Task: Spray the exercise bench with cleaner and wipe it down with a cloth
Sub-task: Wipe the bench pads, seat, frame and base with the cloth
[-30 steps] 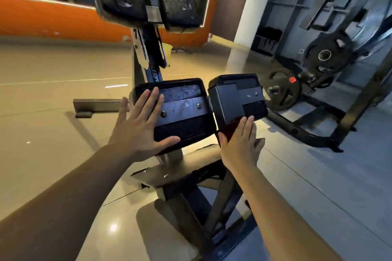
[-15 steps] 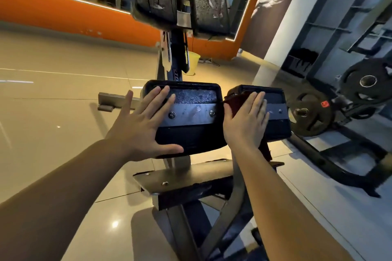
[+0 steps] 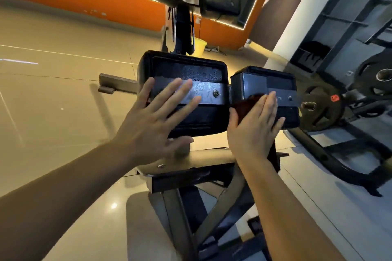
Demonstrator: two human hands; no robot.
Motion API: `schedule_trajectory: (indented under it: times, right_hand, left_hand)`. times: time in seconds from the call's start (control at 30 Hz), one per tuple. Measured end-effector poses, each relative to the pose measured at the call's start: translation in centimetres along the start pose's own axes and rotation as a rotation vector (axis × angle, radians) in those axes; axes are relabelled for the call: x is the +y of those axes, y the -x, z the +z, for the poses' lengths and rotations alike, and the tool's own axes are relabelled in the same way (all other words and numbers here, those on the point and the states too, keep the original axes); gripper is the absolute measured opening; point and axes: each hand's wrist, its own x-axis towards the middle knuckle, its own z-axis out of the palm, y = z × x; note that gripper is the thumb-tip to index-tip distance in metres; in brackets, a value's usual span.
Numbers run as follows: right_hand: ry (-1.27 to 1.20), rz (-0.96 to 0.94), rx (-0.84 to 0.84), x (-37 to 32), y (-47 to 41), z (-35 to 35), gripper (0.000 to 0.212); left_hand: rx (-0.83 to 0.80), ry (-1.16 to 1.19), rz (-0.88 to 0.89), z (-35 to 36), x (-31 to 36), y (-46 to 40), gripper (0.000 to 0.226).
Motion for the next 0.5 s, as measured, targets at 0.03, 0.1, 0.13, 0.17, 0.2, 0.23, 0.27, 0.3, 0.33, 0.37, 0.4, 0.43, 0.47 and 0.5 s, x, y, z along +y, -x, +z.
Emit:
schedule_trajectory:
  times: [0.03, 0.1, 0.13, 0.17, 0.2, 0.23, 0.27, 0.3, 0.33, 0.37, 0.4, 0.43, 0.47, 0.5]
  right_hand:
    - [-0.001, -0.017, 0.010, -0.5, -0.9, -0.1, 0.082]
    - [0.011, -0.042, 0.029, -1.2, -2.4, -0.2, 0.080]
    - [0.013, -0.046, 0.037, -1.3, -2.9, -0.1, 0.080]
    - [0.012, -0.043, 0.043, -1.4, -3.1, 0.0, 0.080]
    - [0.010, -0.038, 0.046, -1.3, -3.2, 0.1, 0.080]
    - [0.009, -0.037, 0.051, -1.2, -3.1, 0.1, 0.080]
    - [0.011, -0.038, 0.057, -1.2, -3.0, 0.2, 0.080]
    - [0.015, -0.040, 0.062, -1.2, -3.0, 0.2, 0.080]
    - [0.016, -0.040, 0.063, -1.3, -3.0, 0.2, 0.080]
    - [0.015, -0.038, 0.064, -1.4, -2.9, 0.1, 0.079]
    - [0.011, -0.032, 0.068, -1.3, -2.7, 0.1, 0.079]
    - [0.003, -0.022, 0.072, -1.1, -2.4, 0.0, 0.079]
    - [-0.004, -0.012, 0.071, -0.8, -1.8, 0.0, 0.080]
    - [-0.004, -0.006, 0.066, -0.4, -0.9, 0.2, 0.080]
  left_hand:
    - [0.049, 0.000, 0.094, 0.2, 0.8, 0.1, 0.070]
    - [0.100, 0.029, 0.261, 0.7, 2.8, 1.2, 0.060]
    - [0.081, 0.048, 0.321, 1.1, 3.6, 2.3, 0.056]
    - [0.034, 0.058, 0.351, 1.6, 4.2, 3.6, 0.054]
    - [-0.025, 0.056, 0.348, 2.2, 4.5, 4.8, 0.053]
    - [-0.081, 0.046, 0.322, 2.9, 4.6, 5.9, 0.054]
    - [-0.127, 0.034, 0.287, 3.5, 4.7, 6.7, 0.056]
    - [-0.159, 0.020, 0.253, 4.0, 4.7, 7.2, 0.058]
    - [-0.190, 0.004, 0.227, 4.2, 4.8, 7.3, 0.060]
    - [-0.216, -0.006, 0.206, 4.3, 4.9, 7.4, 0.063]
    - [-0.237, -0.010, 0.194, 4.2, 5.1, 7.3, 0.065]
    - [-0.247, -0.018, 0.190, 4.2, 5.2, 7.4, 0.067]
    - [-0.250, -0.029, 0.181, 4.2, 5.4, 7.4, 0.067]
    - [-0.256, -0.037, 0.159, 4.1, 5.5, 7.5, 0.068]
